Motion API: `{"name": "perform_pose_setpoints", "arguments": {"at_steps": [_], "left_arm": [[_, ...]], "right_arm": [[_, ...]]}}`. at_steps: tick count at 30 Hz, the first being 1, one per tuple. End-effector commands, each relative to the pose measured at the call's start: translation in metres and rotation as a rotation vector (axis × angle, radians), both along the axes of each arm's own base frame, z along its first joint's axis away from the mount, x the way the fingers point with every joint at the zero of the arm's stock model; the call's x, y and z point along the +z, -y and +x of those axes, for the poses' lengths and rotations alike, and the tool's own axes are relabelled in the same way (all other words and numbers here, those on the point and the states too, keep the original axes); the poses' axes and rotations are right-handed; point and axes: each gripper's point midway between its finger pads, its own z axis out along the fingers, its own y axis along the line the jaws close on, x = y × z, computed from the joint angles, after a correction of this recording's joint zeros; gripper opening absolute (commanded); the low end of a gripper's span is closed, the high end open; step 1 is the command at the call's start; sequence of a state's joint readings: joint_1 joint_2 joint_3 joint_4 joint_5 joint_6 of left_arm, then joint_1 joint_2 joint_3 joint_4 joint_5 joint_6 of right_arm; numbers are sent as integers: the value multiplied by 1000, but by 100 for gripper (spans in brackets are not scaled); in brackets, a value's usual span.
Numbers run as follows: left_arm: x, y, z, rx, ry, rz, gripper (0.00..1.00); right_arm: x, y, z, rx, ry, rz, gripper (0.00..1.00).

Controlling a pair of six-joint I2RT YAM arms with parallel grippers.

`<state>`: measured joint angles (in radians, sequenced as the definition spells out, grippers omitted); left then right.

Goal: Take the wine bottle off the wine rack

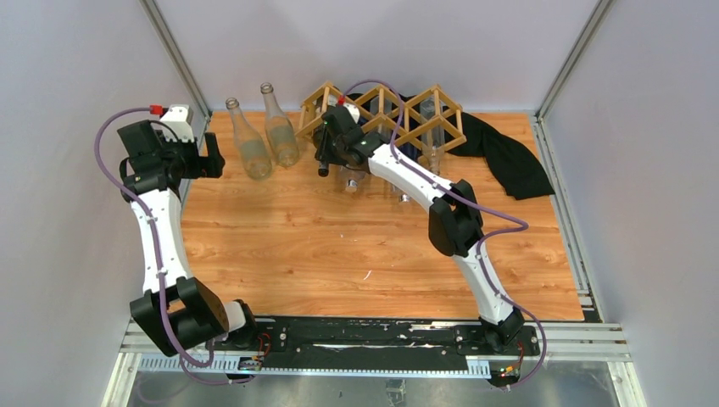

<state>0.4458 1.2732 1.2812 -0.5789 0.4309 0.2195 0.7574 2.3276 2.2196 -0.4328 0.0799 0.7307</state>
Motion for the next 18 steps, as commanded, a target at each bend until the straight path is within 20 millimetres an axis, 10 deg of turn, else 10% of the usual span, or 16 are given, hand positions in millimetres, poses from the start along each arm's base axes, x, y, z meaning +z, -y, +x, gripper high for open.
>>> {"name": "perform_pose_setpoints", "arguments": {"at_steps": [1,11,18], "left_arm": [[2,14,-13,-114,24,54,100],[34,48,-33,-299,109,92,100],[43,65,-37,-366,149,96,100]], "right_arm": [[7,2,-1,-8,23,27,31],[29,0,-28,39,44,116,0],[45,7,-60,48,51,197,0]]}}
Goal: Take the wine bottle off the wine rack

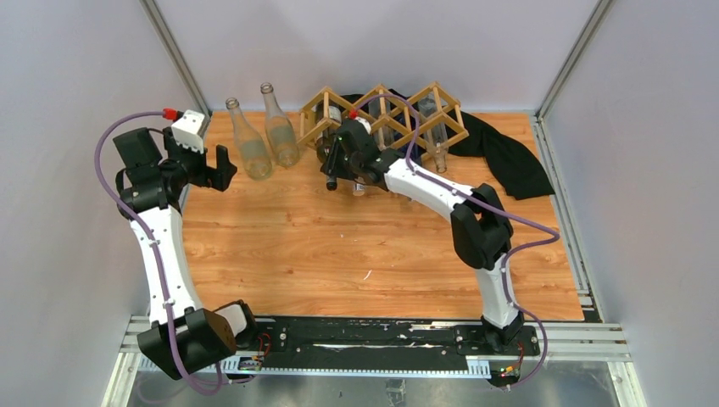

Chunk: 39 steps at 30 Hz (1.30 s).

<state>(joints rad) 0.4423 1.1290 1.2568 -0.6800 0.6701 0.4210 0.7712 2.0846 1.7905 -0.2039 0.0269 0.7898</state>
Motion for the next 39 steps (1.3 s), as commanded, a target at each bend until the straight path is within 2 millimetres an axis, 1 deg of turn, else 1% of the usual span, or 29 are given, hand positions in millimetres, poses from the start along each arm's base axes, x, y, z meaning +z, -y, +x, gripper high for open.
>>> {"name": "perform_pose_setpoints", "arguments": {"at_steps": [1,2,5,6,10,11,14,18,19,21,23,27,29,31,34,38,39], "left_arm": [[14,13,-2,-69,45,42,100],[13,13,-1,-71,47,61,100],[16,13,1,-85,59,101,100],[17,13,1,-92,61,110,100],[17,17,0,-118,60,146,100],[15,17,-1,-125,59,163,100],[11,17,-2,-148,71,228,100],[6,16,-3,-150,60,242,100],[5,16,-4,-153,62,250,100],[4,15,-4,-164,68,299,100],[4,16,-7,-174,77,345,100],[4,23,-16,-226,103,432,100],[4,31,-21,-250,118,441,100],[1,43,-26,-282,124,441,100],[-8,74,-39,-395,126,440,100],[-26,120,-68,-598,161,476,100],[-26,129,-77,-644,193,503,100]], "right_arm": [[44,-6,-22,22,68,116,0],[49,-5,-28,23,73,130,0],[47,-2,-43,28,68,154,0],[48,-4,-52,58,54,167,0],[42,4,-83,96,22,163,0],[45,4,-89,102,34,182,0],[42,14,-111,109,27,197,0],[38,27,-135,120,18,208,0],[40,29,-138,120,16,216,0],[35,33,-146,122,-2,224,0],[37,35,-151,130,-8,245,0],[46,36,-161,151,-6,281,0],[53,37,-164,158,2,294,0],[57,38,-167,167,4,301,0],[63,40,-173,185,-1,296,0],[65,42,-183,239,-24,263,0],[67,41,-187,261,-27,264,0]]}}
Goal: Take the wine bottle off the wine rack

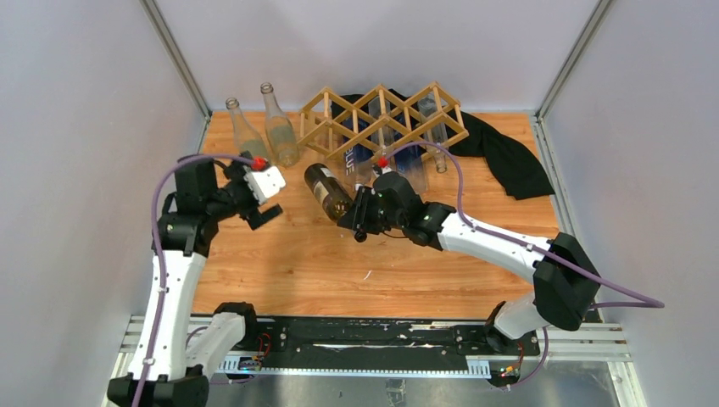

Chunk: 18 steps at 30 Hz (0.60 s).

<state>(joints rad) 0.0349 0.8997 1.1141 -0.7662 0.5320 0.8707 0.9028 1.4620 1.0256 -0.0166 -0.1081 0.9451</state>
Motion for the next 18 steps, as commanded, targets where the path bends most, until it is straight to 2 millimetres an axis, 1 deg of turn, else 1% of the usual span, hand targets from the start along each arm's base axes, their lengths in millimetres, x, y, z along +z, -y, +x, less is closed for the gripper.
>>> {"name": "perform_pose_setpoints", "arguments": {"at_steps": [1,4,6,10,13,14,16,18], "left_arm": [[-18,38,-39,-216,30,93,100],[-22,59,-59,-367,121,185,100],[-23,72,-68,-460,177,248,100],[-33,91,-76,-566,199,332,100],[-42,105,-84,-638,187,350,100],[-47,108,-86,-651,176,351,100],[-53,109,-90,-659,166,359,100],[-55,109,-87,-641,176,357,100]], "right_arm": [[56,-15,-12,106,91,113,0],[65,-18,-21,165,114,124,0],[64,-17,-28,189,111,96,0],[79,-27,-38,247,133,116,0],[88,-39,-45,282,141,116,0],[87,-45,-49,300,134,113,0],[97,-59,-60,351,150,127,0],[99,-67,-68,389,155,125,0]]}}
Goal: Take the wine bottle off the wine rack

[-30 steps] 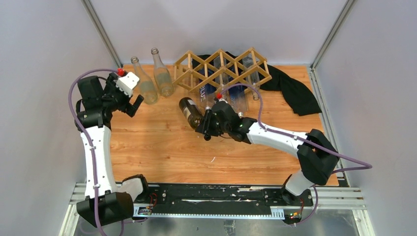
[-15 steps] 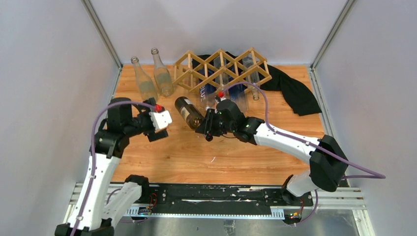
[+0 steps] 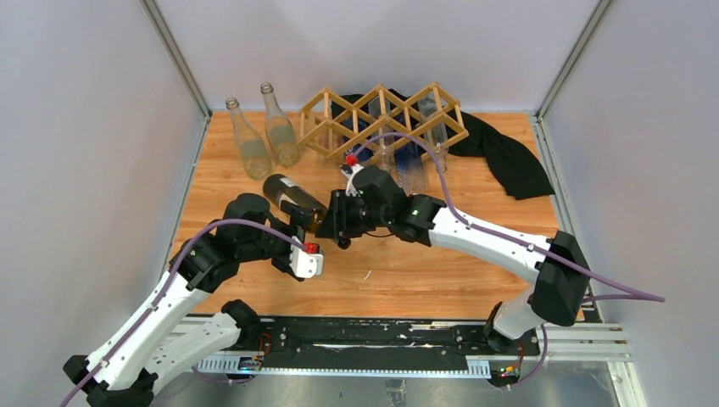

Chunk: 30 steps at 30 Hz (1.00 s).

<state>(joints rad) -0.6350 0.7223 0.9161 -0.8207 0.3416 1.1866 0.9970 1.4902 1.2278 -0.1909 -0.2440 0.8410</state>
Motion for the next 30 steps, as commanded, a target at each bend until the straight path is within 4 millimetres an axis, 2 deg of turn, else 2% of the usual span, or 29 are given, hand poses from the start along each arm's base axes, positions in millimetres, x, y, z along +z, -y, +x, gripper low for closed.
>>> {"name": "perform_pose_setpoints", "arguments": {"at_steps": [1,8,13,17,19,21,23,24,26,28,30], "left_arm": [[-5,-5,6,37,50,22,100],[6,-2,16,52,177,-57,100],[1,-4,17,63,166,-47,100],[0,-3,10,24,195,-53,100],[-1,-4,8,8,215,-49,97],[0,-5,8,3,240,-44,88],[3,-6,11,-6,275,-30,76],[4,-6,13,-5,289,-25,67],[10,-3,19,9,311,-38,43],[16,-1,24,24,321,-55,26],[19,1,28,35,334,-69,12]], "right_arm": [[57,-37,-23,150,122,145,0],[63,-51,-55,256,140,168,0],[70,-49,-64,279,142,210,0],[74,-47,-71,308,137,243,0],[80,-48,-73,322,142,286,0],[79,-47,-73,318,143,289,0],[77,-45,-73,316,138,287,5],[78,-43,-73,314,137,292,7],[79,-40,-71,308,130,298,13],[78,-35,-68,292,127,297,23],[75,-30,-64,271,123,292,37]]}}
